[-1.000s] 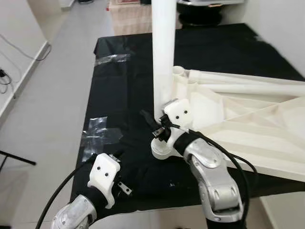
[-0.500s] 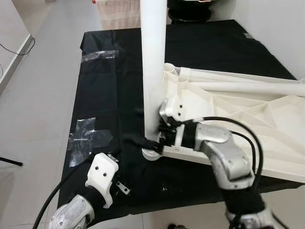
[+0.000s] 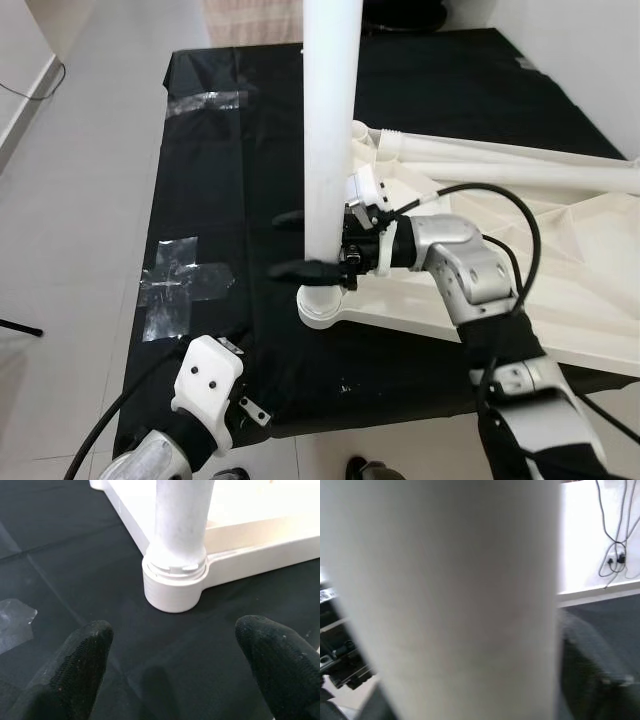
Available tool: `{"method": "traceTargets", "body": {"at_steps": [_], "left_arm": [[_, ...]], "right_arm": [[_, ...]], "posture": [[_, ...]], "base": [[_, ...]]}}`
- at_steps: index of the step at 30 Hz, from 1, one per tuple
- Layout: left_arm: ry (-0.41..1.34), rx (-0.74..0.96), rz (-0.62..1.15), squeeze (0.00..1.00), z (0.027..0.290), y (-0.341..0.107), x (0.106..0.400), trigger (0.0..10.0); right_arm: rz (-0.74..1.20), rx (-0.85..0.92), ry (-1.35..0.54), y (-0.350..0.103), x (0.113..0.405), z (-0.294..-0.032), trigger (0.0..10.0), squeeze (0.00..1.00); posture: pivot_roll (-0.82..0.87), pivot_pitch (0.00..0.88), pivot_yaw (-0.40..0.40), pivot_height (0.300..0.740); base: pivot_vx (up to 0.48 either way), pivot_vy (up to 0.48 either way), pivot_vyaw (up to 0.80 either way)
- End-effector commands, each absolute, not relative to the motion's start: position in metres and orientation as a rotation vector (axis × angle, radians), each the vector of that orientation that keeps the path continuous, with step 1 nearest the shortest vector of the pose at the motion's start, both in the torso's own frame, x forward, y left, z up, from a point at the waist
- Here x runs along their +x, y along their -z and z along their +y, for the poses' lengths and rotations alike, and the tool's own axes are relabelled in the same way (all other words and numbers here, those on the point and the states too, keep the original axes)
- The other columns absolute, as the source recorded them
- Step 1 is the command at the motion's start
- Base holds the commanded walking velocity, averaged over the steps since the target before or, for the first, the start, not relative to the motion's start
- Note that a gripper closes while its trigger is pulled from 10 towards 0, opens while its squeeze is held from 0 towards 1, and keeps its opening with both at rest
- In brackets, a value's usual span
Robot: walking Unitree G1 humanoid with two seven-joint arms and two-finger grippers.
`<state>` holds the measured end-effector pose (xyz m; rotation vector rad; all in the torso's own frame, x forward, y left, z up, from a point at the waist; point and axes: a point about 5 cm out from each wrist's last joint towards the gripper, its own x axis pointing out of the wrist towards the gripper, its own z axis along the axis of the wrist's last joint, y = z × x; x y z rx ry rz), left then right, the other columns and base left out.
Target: Building children table
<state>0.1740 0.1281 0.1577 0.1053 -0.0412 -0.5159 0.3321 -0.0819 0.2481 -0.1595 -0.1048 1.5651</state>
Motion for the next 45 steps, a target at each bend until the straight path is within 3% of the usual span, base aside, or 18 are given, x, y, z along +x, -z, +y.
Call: {"method": "traceTargets", "body": {"at_steps": [1, 6, 14, 15, 16, 17, 18, 19, 21, 26, 27, 28, 29, 34, 35, 36, 45], "left_arm": [[0.531, 0.119, -0.012, 0.0, 0.128, -0.155, 0.17, 10.0], [0.531, 0.111, -0.012, 0.0, 0.125, -0.156, 0.169, 10.0], [0.534, 0.107, -0.018, 0.0, 0.124, -0.155, 0.174, 10.0], [0.535, 0.108, -0.019, 0.0, 0.125, -0.154, 0.177, 10.0], [0.535, 0.109, -0.019, 0.0, 0.125, -0.153, 0.178, 10.0], [0.535, 0.109, -0.019, 0.0, 0.125, -0.153, 0.178, 10.0], [0.531, 0.113, -0.021, 0.0, 0.127, -0.152, 0.18, 10.0], [0.527, 0.116, -0.024, 0.0, 0.128, -0.152, 0.182, 10.0], [0.522, 0.123, -0.03, 0.0, 0.129, -0.151, 0.186, 10.0], [0.521, 0.126, -0.028, 0.0, 0.13, -0.148, 0.192, 10.0], [0.523, 0.124, -0.028, 0.0, 0.13, -0.148, 0.194, 10.0], [0.523, 0.124, -0.028, 0.0, 0.13, -0.148, 0.194, 10.0], [0.523, 0.125, -0.031, 0.0, 0.13, -0.149, 0.195, 10.0], [0.485, 0.126, -0.05, 0.0, 0.13, -0.151, 0.197, 10.0], [0.481, 0.127, -0.052, 0.0, 0.13, -0.151, 0.197, 10.0], [0.48, 0.128, -0.054, 0.0, 0.13, -0.152, 0.197, 10.0], [0.492, 0.124, -0.058, 0.0, 0.125, -0.153, 0.191, 10.0]], "right_arm": [[-0.119, -0.154, -1.588, -0.251, 0.334, -0.083, 0.0, 0.0], [-0.183, -0.149, -1.534, -0.253, 0.334, -0.094, 0.0, 0.0], [-0.219, -0.107, -1.235, -0.242, 0.317, -0.105, 0.0, 0.0], [-0.184, -0.02, -0.966, -0.229, 0.308, -0.102, 0.0, 0.0], [-0.16, 0.013, -0.83, -0.222, 0.305, -0.101, 0.0, 0.0], [-0.16, 0.013, -0.83, -0.222, 0.305, -0.101, 0.0, 0.0], [-0.056, -0.121, -0.454, -0.202, 0.3, -0.111, 0.0, 0.0], [-0.008, -0.152, -0.284, -0.189, 0.283, -0.114, 0.0, 0.0], [-0.005, -0.172, -0.351, -0.177, 0.259, -0.088, 0.0, 0.0], [-0.064, -0.207, -0.433, -0.181, 0.265, -0.078, 0.0, 0.0], [-0.054, -0.203, -0.433, -0.18, 0.269, -0.08, 1.9, 0.0], [-0.054, -0.203, -0.433, -0.18, 0.269, -0.08, 1.9, 0.0], [-0.047, -0.205, -0.449, -0.179, 0.273, -0.082, 10.0, 0.0], [-0.125, -0.188, -0.624, -0.202, 0.295, -0.09, 10.0, 0.0], [-0.139, -0.17, -0.631, -0.209, 0.299, -0.093, 10.0, 0.84], [-0.154, -0.164, -0.649, -0.218, 0.305, -0.097, 10.0, 1.0], [-0.232, -0.241, -0.95, -0.256, 0.329, -0.105, 10.0, 1.0]], "posture": [[0.11, 0.301, -0.039, 0.74], [0.09, 0.303, -0.04, 0.74], [0.07, 0.279, -0.047, 0.74], [0.07, 0.265, -0.061, 0.74], [0.07, 0.265, -0.061, 0.74], [0.07, 0.265, -0.061, 0.74], [0.06, 0.246, -0.052, 0.74], [0.05, 0.24, -0.047, 0.74], [0.04, 0.219, -0.032, 0.74], [0.04, 0.19, -0.035, 0.74], [0.05, 0.183, -0.043, 0.74], [0.05, 0.183, -0.043, 0.74], [0.05, 0.187, -0.046, 0.74], [0.05, 0.201, -0.053, 0.74], [0.05, 0.204, -0.056, 0.74], [0.05, 0.21, -0.058, 0.74], [0.08, 0.252, -0.064, 0.74]], "base": [[0.0, 0.0, 0.0], [0.0, 0.0, 0.0], [0.0, 0.0, 0.0], [0.0, 0.0, 0.0], [0.0, 0.0, 0.0], [0.0, 0.0, 0.0], [0.0, 0.0, 0.0], [0.0, 0.0, 0.0], [0.0, 0.0, 0.0], [0.0, 0.0, 0.0], [0.0, 0.0, 0.0], [0.0, 0.0, 0.0], [0.0, 0.0, 0.0], [0.0, 0.0, 0.0], [0.0, 0.0, 0.0], [0.0, 0.0, 0.0], [0.0, 0.0, 0.0]]}}
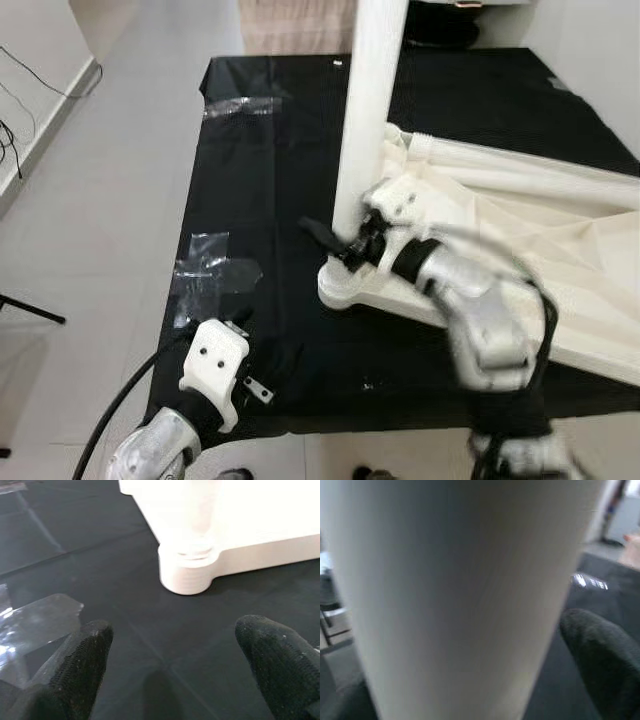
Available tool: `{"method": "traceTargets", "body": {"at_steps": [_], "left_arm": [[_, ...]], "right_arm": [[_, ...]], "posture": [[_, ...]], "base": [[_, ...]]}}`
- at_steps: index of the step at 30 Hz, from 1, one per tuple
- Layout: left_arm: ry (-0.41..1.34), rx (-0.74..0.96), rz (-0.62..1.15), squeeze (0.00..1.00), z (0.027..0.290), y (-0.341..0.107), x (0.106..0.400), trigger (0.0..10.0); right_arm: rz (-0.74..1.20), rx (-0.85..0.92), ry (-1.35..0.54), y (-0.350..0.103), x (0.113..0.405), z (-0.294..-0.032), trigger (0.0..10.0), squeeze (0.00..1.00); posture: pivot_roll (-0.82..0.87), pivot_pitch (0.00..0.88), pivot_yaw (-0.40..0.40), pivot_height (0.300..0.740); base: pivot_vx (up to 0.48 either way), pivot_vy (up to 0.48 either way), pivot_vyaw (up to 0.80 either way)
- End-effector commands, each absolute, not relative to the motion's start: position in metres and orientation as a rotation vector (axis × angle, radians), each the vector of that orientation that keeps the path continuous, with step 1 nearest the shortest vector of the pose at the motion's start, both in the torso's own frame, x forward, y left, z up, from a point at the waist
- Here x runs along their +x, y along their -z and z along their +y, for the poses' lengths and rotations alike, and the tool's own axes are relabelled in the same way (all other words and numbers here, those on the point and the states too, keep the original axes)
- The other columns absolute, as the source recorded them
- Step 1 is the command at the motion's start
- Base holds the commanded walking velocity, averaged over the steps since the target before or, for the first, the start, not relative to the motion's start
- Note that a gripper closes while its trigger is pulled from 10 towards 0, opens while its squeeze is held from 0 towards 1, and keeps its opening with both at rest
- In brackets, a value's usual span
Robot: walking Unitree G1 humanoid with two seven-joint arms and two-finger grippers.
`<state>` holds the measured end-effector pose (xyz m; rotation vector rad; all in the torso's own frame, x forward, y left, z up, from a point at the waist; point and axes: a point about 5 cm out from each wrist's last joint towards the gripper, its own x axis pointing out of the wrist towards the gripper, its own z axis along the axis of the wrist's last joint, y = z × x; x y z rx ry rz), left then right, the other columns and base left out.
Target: Building children table
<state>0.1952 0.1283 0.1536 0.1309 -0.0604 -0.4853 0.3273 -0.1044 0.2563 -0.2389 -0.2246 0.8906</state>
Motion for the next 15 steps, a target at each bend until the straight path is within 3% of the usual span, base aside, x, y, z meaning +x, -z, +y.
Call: {"method": "traceTargets", "body": {"at_steps": [1, 2, 3, 4, 10, 14, 15], "left_arm": [[0.492, 0.124, -0.058, 0.0, 0.125, -0.153, 0.191, 10.0], [0.494, 0.123, -0.057, 0.0, 0.125, -0.154, 0.189, 10.0], [0.495, 0.123, -0.055, 0.0, 0.124, -0.155, 0.187, 10.0], [0.497, 0.123, -0.052, 0.0, 0.124, -0.155, 0.184, 10.0], [0.5, 0.124, -0.046, 0.0, 0.123, -0.156, 0.18, 10.0], [0.5, 0.124, -0.035, 0.0, 0.124, -0.159, 0.171, 10.0], [0.501, 0.124, -0.034, 0.0, 0.124, -0.159, 0.17, 10.0]], "right_arm": [[-0.232, -0.241, -0.95, -0.256, 0.329, -0.105, 10.0, 1.0], [-0.234, -0.264, -0.997, -0.259, 0.332, -0.105, 10.0, 1.0], [-0.233, -0.272, -1.043, -0.263, 0.336, -0.104, 10.0, 0.76], [-0.229, -0.266, -1.082, -0.267, 0.343, -0.104, 10.0, 0.0], [-0.219, -0.225, -1.163, -0.271, 0.355, -0.102, 10.0, 0.0], [-0.209, -0.148, -1.303, -0.272, 0.363, -0.088, 10.0, 0.0], [-0.207, -0.127, -1.323, -0.271, 0.363, -0.085, 7.6, 0.0]], "posture": [[0.08, 0.252, -0.064, 0.74], [0.08, 0.262, -0.064, 0.74], [0.09, 0.272, -0.064, 0.74], [0.1, 0.284, -0.062, 0.74], [0.1, 0.287, -0.062, 0.74], [0.13, 0.323, -0.053, 0.74], [0.13, 0.326, -0.052, 0.74]], "base": [[0.0, 0.0, 0.0], [0.0, 0.0, 0.0], [0.0, 0.0, 0.0], [0.0, 0.0, 0.0], [0.0, 0.0, 0.0], [0.0, 0.0, 0.0], [0.0, 0.0, 0.0]]}}
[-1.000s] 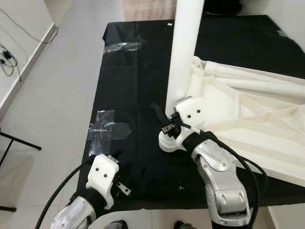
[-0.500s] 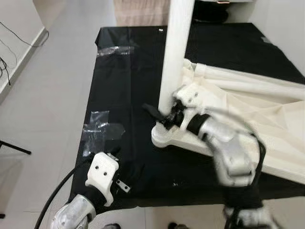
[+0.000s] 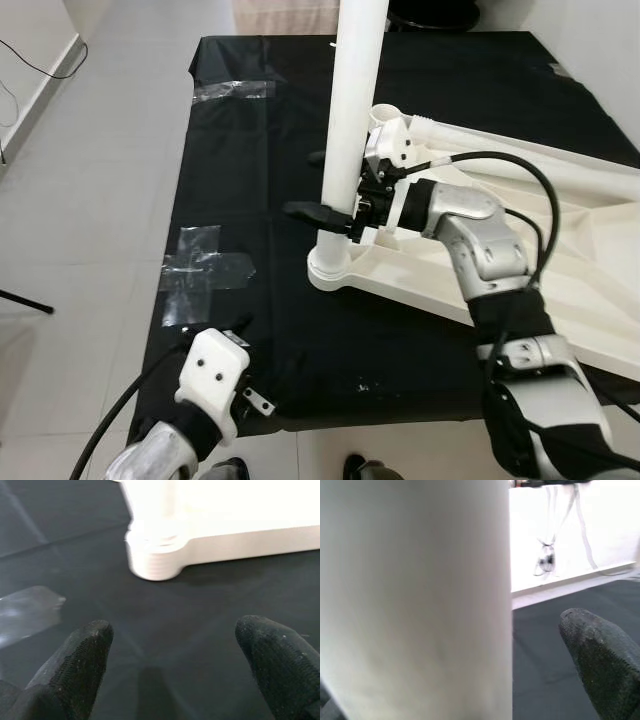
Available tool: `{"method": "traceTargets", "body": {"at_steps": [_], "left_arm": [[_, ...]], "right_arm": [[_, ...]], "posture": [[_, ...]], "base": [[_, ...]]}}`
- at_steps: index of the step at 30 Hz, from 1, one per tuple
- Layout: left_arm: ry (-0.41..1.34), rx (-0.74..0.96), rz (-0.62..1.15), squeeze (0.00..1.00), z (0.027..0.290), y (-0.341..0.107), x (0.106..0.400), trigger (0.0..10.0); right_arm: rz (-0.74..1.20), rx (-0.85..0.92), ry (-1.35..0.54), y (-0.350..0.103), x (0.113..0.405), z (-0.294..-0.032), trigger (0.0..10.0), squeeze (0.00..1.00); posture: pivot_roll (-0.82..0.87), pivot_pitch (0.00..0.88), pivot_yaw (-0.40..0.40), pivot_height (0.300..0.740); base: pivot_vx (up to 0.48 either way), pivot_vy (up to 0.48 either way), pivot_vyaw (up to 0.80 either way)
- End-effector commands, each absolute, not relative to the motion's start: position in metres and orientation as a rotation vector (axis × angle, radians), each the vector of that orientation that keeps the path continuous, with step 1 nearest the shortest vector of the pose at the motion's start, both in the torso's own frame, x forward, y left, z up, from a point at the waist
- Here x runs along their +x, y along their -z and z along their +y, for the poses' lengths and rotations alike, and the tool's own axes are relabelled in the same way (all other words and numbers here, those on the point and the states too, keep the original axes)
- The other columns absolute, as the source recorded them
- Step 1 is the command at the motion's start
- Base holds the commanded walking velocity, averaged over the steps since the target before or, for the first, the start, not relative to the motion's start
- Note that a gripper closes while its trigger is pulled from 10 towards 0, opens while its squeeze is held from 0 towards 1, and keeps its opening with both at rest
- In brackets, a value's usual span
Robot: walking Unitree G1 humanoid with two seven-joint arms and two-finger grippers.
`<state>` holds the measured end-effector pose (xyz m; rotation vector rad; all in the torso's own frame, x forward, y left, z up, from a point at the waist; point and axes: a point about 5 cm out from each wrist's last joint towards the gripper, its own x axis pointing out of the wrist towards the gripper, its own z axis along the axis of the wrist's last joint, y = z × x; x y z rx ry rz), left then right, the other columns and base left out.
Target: Building children table
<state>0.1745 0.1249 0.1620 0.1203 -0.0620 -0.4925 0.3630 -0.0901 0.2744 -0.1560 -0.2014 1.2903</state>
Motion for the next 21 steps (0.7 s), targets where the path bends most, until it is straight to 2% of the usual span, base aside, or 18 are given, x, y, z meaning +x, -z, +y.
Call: {"method": "traceTargets", "body": {"at_steps": [1, 2, 7, 13, 14, 15, 16, 17, 18, 19, 20, 21], "left_arm": [[0.502, 0.123, -0.033, 0.0, 0.124, -0.16, 0.17, 10.0], [0.503, 0.123, -0.032, 0.0, 0.124, -0.16, 0.17, 10.0], [0.504, 0.122, -0.028, 0.0, 0.124, -0.16, 0.171, 10.0], [0.507, 0.113, -0.031, 0.0, 0.123, -0.157, 0.178, 10.0], [0.508, 0.112, -0.032, 0.0, 0.123, -0.156, 0.18, 10.0], [0.508, 0.112, -0.033, 0.0, 0.124, -0.155, 0.183, 10.0], [0.508, 0.112, -0.033, 0.0, 0.124, -0.155, 0.183, 10.0], [0.507, 0.111, -0.034, 0.0, 0.125, -0.154, 0.185, 10.0], [0.505, 0.11, -0.036, 0.0, 0.126, -0.153, 0.188, 10.0], [0.505, 0.11, -0.036, 0.0, 0.126, -0.153, 0.188, 10.0], [0.503, 0.109, -0.037, 0.0, 0.127, -0.152, 0.19, 10.0], [0.504, 0.111, -0.04, 0.0, 0.126, -0.152, 0.194, 10.0]], "right_arm": [[-0.207, -0.112, -1.331, -0.27, 0.363, -0.084, 3.5, 0.0], [-0.205, -0.092, -1.341, -0.269, 0.363, -0.082, 0.0, 0.0], [-0.205, -0.081, -1.346, -0.261, 0.362, -0.084, 0.0, 0.0], [-0.25, -0.075, -1.159, -0.256, 0.353, -0.111, 0.0, 0.0], [-0.239, -0.068, -1.064, -0.248, 0.344, -0.116, 0.0, 0.0], [-0.188, -0.069, -0.866, -0.232, 0.331, -0.117, 0.0, 0.0], [-0.188, -0.069, -0.866, -0.232, 0.331, -0.117, 0.0, 0.0], [-0.155, -0.072, -0.711, -0.222, 0.321, -0.12, 0.0, 0.0], [-0.082, -0.176, -0.407, -0.203, 0.302, -0.126, 0.0, 0.0], [-0.082, -0.176, -0.407, -0.203, 0.302, -0.126, 0.0, 0.0], [-0.046, -0.249, -0.2, -0.195, 0.288, -0.133, 0.0, 0.0], [-0.037, -0.268, -0.23, -0.19, 0.273, -0.116, 0.0, 0.0]], "posture": [[0.13, 0.326, -0.052, 0.74], [0.13, 0.326, -0.051, 0.74], [0.11, 0.317, -0.053, 0.74], [0.06, 0.284, -0.055, 0.74], [0.03, 0.265, -0.063, 0.74], [0.01, 0.251, -0.065, 0.74], [0.01, 0.251, -0.065, 0.74], [0.01, 0.242, -0.063, 0.74], [-0.01, 0.23, -0.06, 0.74], [-0.01, 0.23, -0.06, 0.74], [-0.01, 0.226, -0.058, 0.74], [-0.01, 0.221, -0.045, 0.74]], "base": [[0.0, 0.0, 0.0], [0.0, 0.0, 0.0], [0.0, 0.0, 0.0], [0.0, 0.0, 0.0], [0.0, 0.0, 0.0], [0.0, 0.0, 0.0], [0.0, 0.0, 0.0], [0.0, 0.0, 0.0], [0.0, 0.0, 0.0], [0.0, 0.0, 0.0], [0.0, 0.0, 0.0], [0.0, 0.0, 0.0]]}}
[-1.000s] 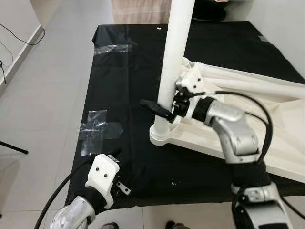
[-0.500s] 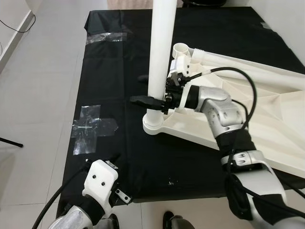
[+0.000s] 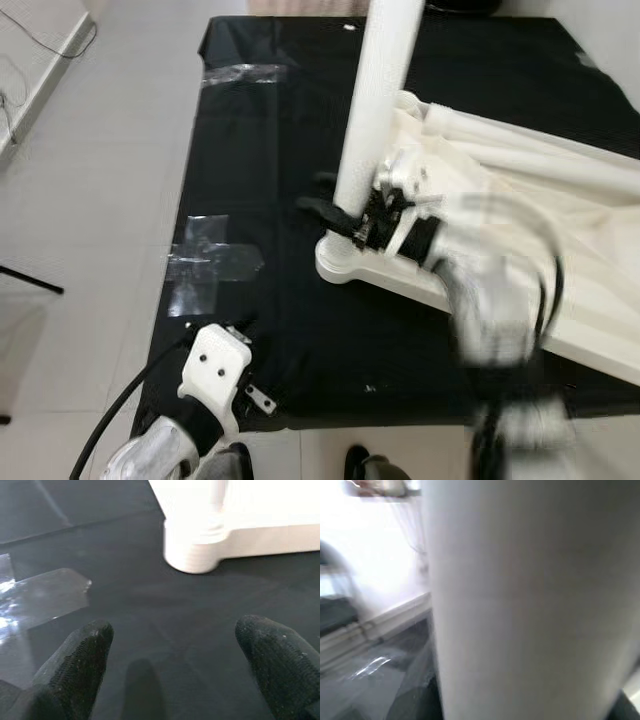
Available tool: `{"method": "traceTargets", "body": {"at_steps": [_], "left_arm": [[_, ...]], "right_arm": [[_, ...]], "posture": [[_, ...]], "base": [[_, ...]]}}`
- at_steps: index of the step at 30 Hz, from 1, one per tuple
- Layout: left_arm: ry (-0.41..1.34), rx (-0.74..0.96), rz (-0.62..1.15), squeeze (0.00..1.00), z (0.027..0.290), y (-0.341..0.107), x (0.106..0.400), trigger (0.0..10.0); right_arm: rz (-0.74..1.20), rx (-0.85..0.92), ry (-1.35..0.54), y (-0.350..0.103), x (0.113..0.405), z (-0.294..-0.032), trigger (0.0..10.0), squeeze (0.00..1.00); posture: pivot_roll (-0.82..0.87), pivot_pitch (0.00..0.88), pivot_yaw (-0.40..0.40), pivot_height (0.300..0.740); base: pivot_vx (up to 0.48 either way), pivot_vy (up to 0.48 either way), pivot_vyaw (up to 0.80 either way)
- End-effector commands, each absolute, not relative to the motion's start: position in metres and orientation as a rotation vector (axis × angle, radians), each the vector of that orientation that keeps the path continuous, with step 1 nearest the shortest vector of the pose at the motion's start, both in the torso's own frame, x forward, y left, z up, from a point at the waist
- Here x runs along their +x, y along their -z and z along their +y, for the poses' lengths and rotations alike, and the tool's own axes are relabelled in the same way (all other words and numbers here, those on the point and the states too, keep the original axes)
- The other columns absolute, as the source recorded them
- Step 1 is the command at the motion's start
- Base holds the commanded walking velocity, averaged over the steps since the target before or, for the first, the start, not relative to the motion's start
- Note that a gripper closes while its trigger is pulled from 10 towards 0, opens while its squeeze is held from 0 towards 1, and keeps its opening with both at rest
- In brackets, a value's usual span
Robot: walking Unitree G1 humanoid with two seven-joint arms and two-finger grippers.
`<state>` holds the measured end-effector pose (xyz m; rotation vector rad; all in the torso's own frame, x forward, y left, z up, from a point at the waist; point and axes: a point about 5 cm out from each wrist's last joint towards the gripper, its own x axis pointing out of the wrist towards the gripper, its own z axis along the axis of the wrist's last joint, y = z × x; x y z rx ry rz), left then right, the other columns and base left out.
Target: Building children table
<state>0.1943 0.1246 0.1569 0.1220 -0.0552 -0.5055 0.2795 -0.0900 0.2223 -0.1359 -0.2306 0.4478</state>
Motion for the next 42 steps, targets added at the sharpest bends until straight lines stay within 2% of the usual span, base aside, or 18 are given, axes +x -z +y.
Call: {"method": "traceTargets", "body": {"at_steps": [1, 2, 3, 4, 5, 10, 11, 12, 13, 15, 16, 22, 23, 27, 31, 36, 41, 42], "left_arm": [[0.504, 0.111, -0.04, 0.0, 0.126, -0.152, 0.194, 10.0], [0.505, 0.114, -0.043, 0.0, 0.126, -0.151, 0.196, 10.0], [0.505, 0.114, -0.043, 0.0, 0.126, -0.151, 0.196, 10.0], [0.505, 0.12, -0.045, 0.0, 0.125, -0.15, 0.199, 10.0], [0.502, 0.118, -0.046, 0.0, 0.125, -0.149, 0.202, 10.0], [0.499, 0.115, -0.049, 0.0, 0.125, -0.148, 0.205, 10.0], [0.488, 0.117, -0.053, 0.0, 0.126, -0.149, 0.205, 10.0], [0.48, 0.118, -0.056, 0.0, 0.126, -0.149, 0.205, 10.0], [0.48, 0.118, -0.056, 0.0, 0.126, -0.149, 0.205, 10.0], [0.479, 0.118, -0.06, 0.0, 0.126, -0.15, 0.203, 10.0], [0.482, 0.117, -0.06, 0.0, 0.126, -0.15, 0.203, 10.0], [0.5, 0.114, -0.056, 0.0, 0.123, -0.15, 0.198, 10.0], [0.502, 0.114, -0.056, 0.0, 0.123, -0.151, 0.196, 10.0], [0.508, 0.116, -0.047, 0.0, 0.12, -0.152, 0.186, 10.0], [0.509, 0.118, -0.04, 0.0, 0.121, -0.153, 0.182, 10.0], [0.52, 0.114, -0.023, 0.0, 0.121, -0.155, 0.17, 10.0], [0.523, 0.115, -0.018, 0.0, 0.122, -0.156, 0.167, 10.0], [0.522, 0.115, -0.016, 0.0, 0.122, -0.157, 0.166, 10.0]], "right_arm": [[-0.037, -0.268, -0.23, -0.19, 0.273, -0.116, 0.0, 0.0], [-0.039, -0.25, -0.272, -0.187, 0.263, -0.101, 0.0, 0.0], [-0.039, -0.25, -0.272, -0.187, 0.263, -0.101, 0.0, 0.0], [-0.028, -0.202, -0.35, -0.185, 0.264, -0.089, 0.0, 0.0], [-0.02, -0.168, -0.403, -0.185, 0.271, -0.083, 0.0, 0.0], [-0.015, -0.121, -0.429, -0.19, 0.284, -0.08, 0.0, 0.0], [-0.021, -0.057, -0.487, -0.195, 0.281, -0.075, 10.0, 0.0], [-0.035, -0.022, -0.552, -0.2, 0.28, -0.07, 10.0, 1.0], [-0.035, -0.022, -0.552, -0.2, 0.28, -0.07, 10.0, 1.0], [-0.14, 0.077, -0.787, -0.23, 0.285, -0.07, 10.0, 1.0], [-0.164, 0.08, -0.829, -0.235, 0.287, -0.072, 10.0, 1.0], [-0.205, -0.045, -1.116, -0.248, 0.295, -0.079, 10.0, 1.0], [-0.197, -0.069, -1.203, -0.247, 0.296, -0.081, 10.0, 0.0], [-0.168, -0.139, -1.428, -0.248, 0.305, -0.084, 10.0, 0.0], [-0.172, -0.13, -1.474, -0.256, 0.313, -0.084, 10.0, 0.0], [-0.18, -0.114, -1.519, -0.268, 0.337, -0.085, 10.0, 0.0], [-0.188, -0.115, -1.532, -0.27, 0.344, -0.085, 10.0, 0.0], [-0.198, -0.112, -1.516, -0.271, 0.348, -0.085, 4.2, 0.0]], "posture": [[-0.01, 0.221, -0.045, 0.74], [-0.02, 0.215, -0.044, 0.74], [-0.02, 0.215, -0.044, 0.74], [-0.03, 0.175, -0.041, 0.74], [-0.02, 0.173, -0.052, 0.74], [-0.01, 0.168, -0.064, 0.74], [-0.01, 0.174, -0.069, 0.74], [-0.01, 0.174, -0.069, 0.74], [-0.01, 0.174, -0.069, 0.74], [0.0, 0.189, -0.072, 0.74], [0.0, 0.189, -0.072, 0.74], [0.03, 0.208, -0.07, 0.74], [0.04, 0.228, -0.073, 0.74], [0.07, 0.252, -0.073, 0.74], [0.08, 0.263, -0.066, 0.74], [0.12, 0.293, -0.053, 0.74], [0.12, 0.303, -0.049, 0.74], [0.12, 0.307, -0.048, 0.74]], "base": [[0.0, 0.0, 0.0], [0.0, 0.0, 0.0], [0.0, 0.0, 0.0], [0.0, 0.0, 0.0], [0.0, 0.0, 0.0], [0.0, 0.0, 0.0], [0.0, 0.0, 0.0], [0.0, 0.0, 0.0], [0.0, 0.0, 0.0], [0.0, 0.0, 0.0], [0.0, 0.0, 0.0], [0.0, 0.0, 0.0], [0.0, 0.0, 0.0], [0.0, 0.0, 0.0], [0.0, 0.0, 0.0], [0.0, 0.0, 0.0], [0.0, 0.0, 0.0], [0.0, 0.0, 0.0]]}}
